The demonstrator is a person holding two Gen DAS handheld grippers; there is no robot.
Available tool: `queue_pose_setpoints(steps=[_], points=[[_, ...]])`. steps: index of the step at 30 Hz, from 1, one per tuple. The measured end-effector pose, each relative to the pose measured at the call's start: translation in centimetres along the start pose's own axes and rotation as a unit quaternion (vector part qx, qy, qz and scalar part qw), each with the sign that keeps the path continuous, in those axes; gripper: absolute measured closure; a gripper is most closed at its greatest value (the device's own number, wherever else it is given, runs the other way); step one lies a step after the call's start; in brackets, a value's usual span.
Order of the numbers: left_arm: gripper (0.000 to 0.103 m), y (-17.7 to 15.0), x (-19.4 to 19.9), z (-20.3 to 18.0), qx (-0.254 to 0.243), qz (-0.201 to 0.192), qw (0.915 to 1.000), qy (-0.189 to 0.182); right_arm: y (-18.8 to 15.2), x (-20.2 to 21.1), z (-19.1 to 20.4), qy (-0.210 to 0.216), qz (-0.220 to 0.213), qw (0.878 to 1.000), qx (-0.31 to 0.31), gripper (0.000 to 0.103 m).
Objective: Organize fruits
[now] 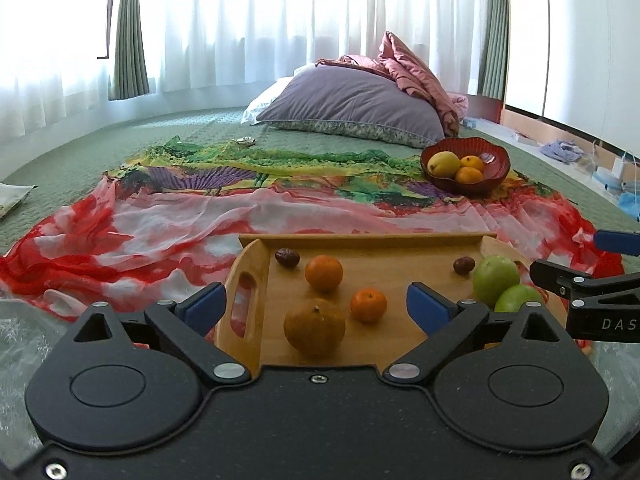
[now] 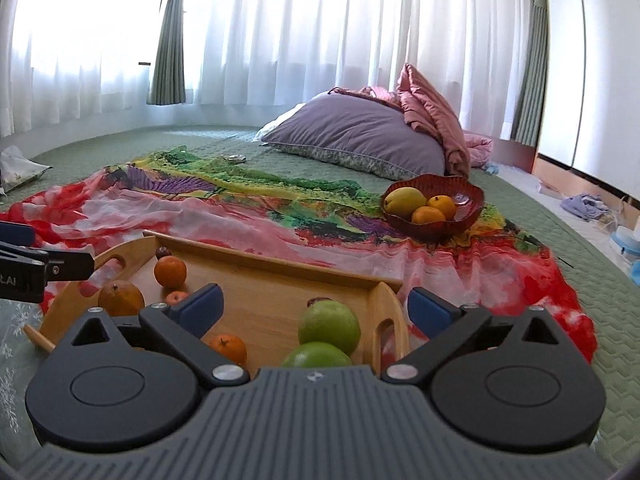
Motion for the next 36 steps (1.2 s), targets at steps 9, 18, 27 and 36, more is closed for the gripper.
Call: queue_pose_setpoints(steps=[9,18,27,36], points=[[0.005,-3.3,0.8,-0.6,0.001,0.011,0.9999,0.001,-2.6,2.1,1.5,-0.015,-0.021,1.0,0.013,0.0],[0.003,-5.9,1.3,-0.8,-0.002,0.009,0.9998,0.016,-5.1,2.9,2.4,-0.026,-0.023,0.999,0.01,0.0],[0.002,-8.0,1.1,-0.9,-0.004,0.02,0.9994,0.027,-7.6,3.3,2.8,-0.025,-0.011,1.0,-0.009,0.0],[0.0,-9.6,0.3,-1.1,-0.005,0.037,0.9988,0.031,-9.9,3.1,3.1,-0.016,0.001,1.0,-0.025,0.0]])
Point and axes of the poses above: each gripper's, at about its wrist camera, not at the fingertips, and x roughly against the way its jaws point, z to its left, y to its top, the point moved 2 cm from there along -x, roughly the way its jaws point, and after that the axes turned 7 degrees about y, right-handed, at the moved point
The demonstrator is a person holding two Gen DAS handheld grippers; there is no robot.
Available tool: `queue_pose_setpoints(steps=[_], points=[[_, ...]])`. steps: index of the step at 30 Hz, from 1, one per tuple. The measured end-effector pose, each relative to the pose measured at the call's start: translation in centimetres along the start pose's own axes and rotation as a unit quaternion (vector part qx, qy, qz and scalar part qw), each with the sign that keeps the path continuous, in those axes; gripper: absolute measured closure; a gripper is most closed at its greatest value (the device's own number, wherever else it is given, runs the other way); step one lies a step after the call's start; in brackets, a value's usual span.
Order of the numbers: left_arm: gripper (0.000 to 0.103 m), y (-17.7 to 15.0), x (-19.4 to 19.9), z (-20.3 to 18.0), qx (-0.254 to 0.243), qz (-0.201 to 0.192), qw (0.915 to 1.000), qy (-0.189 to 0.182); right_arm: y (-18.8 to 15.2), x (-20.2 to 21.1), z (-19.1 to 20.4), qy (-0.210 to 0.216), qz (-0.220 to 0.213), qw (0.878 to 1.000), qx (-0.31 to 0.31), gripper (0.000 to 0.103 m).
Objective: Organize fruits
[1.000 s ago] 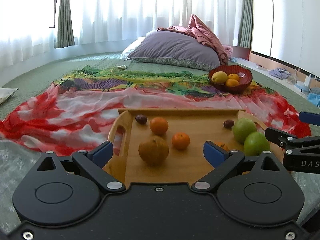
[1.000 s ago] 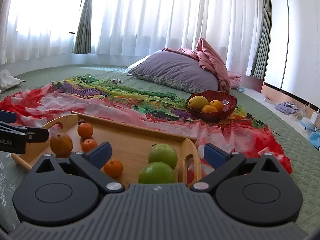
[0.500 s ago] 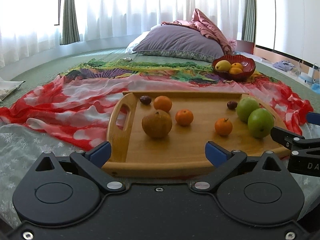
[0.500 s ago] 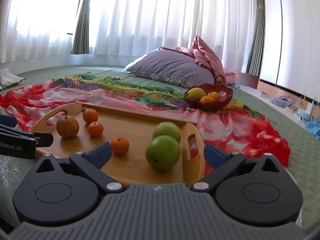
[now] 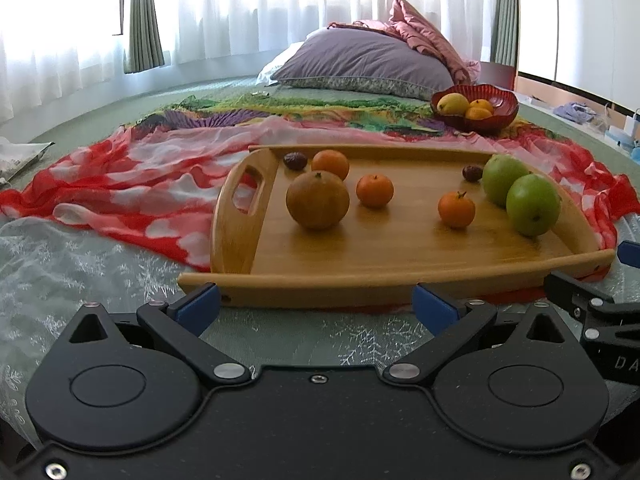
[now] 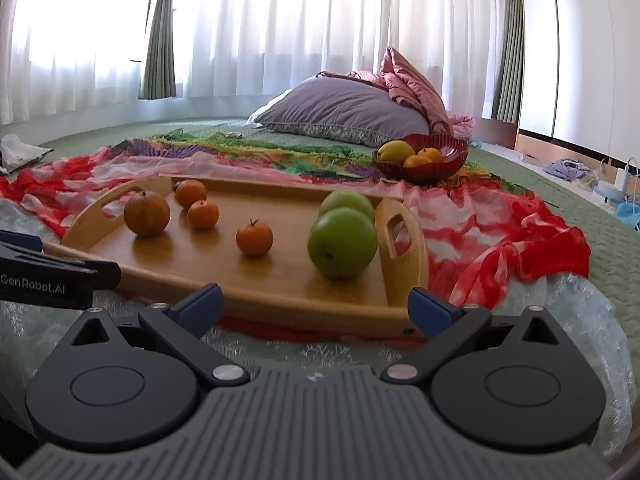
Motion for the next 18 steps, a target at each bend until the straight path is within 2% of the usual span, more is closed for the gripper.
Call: queue_pose_setpoints(steps=[18], points=[[0.0,-1.3,-2.2,-0.8,-0.012,0.038,0.9989,0.024,-2.4,-2.6,0.1,0.001,0.043,0.999,-0.007,0.0]])
Point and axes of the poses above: each gripper's, at about its wrist camera, not at the fingertips, and x roughly against the way its jaws point, z to its left, y to its top, the point moved 2 cm from there along -x, roughly the way its jaws point, and after that the axes turned 7 degrees about y, right-handed, at the moved point
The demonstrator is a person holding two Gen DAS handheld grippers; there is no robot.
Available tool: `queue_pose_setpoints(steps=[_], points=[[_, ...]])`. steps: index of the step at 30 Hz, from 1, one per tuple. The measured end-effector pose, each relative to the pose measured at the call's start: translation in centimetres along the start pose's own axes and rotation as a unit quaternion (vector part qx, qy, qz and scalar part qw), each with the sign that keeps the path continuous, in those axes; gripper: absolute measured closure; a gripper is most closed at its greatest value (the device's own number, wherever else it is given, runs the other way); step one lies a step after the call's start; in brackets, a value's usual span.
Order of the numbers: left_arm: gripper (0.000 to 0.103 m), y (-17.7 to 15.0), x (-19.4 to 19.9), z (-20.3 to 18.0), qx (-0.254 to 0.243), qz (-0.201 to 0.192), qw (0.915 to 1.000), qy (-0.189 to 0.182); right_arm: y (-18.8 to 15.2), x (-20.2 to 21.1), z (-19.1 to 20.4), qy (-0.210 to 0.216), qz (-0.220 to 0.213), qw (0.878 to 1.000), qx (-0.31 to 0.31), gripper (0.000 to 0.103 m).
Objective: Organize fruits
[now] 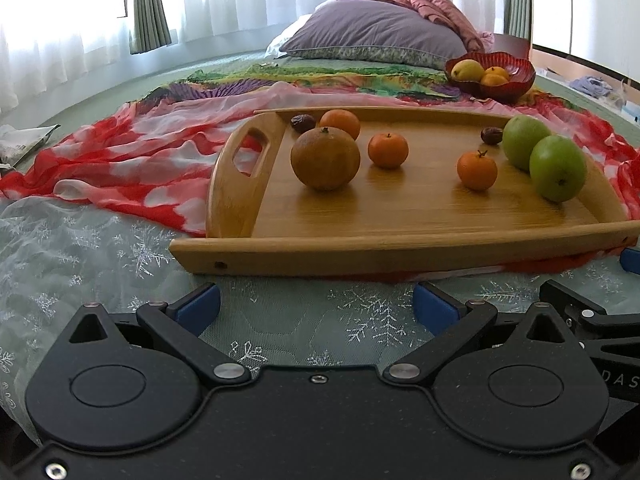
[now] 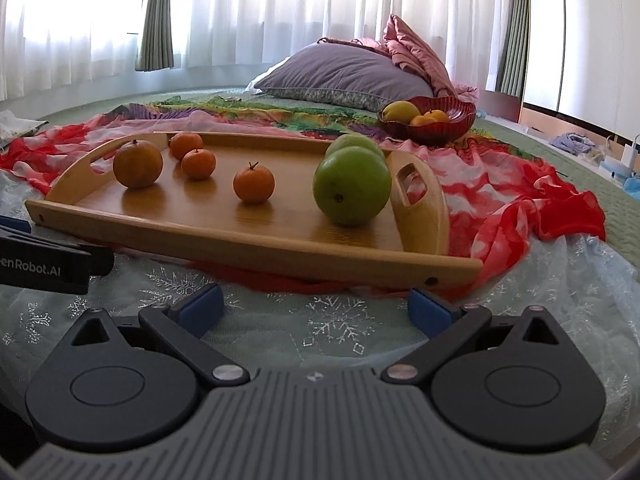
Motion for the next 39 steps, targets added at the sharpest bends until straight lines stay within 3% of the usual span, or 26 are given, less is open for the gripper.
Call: queue_pose_setpoints(steps=[39], points=[[0.0,0.1,-1.6,0.0,0.019,0.014,0.9997,0.007,-0.8,-1.5,0.7,-0.012,-0.009,1.0,0.005,0.0]])
Point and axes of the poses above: each gripper's, at about its wrist camera, not at the fingertips, and x roughly against the way its jaws point, z to its left, y to its top, the point moved 2 cm from there along -x, roughly the way its jaws point, and after that the axes turned 7 degrees about y, right-handed, at the moved point
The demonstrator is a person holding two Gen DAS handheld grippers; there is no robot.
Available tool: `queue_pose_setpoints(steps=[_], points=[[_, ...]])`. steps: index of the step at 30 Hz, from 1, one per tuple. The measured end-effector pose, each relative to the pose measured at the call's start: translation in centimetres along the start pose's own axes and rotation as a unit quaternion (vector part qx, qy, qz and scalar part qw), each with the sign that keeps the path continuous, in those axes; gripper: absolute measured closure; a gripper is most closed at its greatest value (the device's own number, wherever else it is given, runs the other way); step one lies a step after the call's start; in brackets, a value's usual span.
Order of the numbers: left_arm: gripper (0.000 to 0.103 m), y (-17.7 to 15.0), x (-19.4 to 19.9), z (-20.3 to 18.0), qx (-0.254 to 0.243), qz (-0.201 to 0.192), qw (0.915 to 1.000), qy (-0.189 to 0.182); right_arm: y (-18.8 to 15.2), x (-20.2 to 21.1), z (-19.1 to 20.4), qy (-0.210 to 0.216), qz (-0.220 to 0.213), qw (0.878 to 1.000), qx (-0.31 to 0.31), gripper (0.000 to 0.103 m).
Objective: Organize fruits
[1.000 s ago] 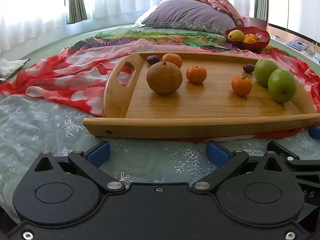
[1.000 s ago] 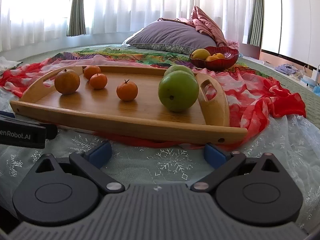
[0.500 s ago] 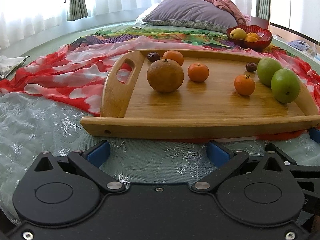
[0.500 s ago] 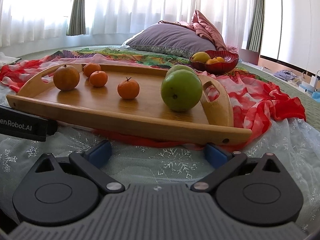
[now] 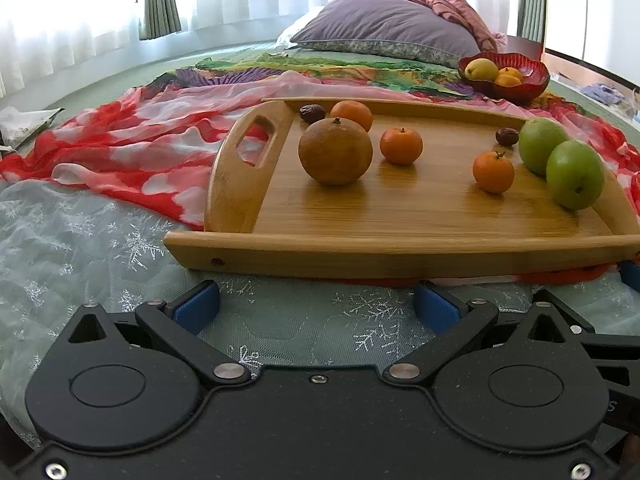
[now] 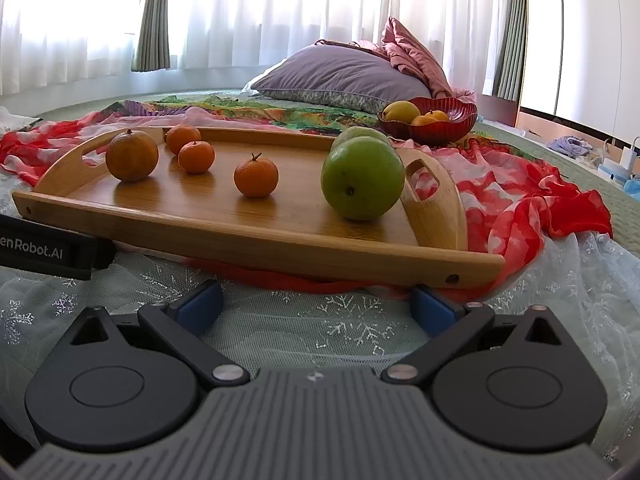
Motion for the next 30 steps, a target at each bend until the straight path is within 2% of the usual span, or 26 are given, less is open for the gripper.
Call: queue_pose_setpoints(steps=[30], points=[[0.0,0.17,-0.39,-0.2,0.001,0.013,0.9999,0.008,0.04,-0.19,-0.08,0.001,0.005,1.0,-0.004,0.0]])
Point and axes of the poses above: each gripper's, at about its wrist camera, not at the fingertips, and x roughly against the way its jaws point, z to its left, y to its top, the point moved 2 cm from there along -x, roughly the way its jaws point, and after that the axes turned 7 degrees about y, right-handed, at the moved point
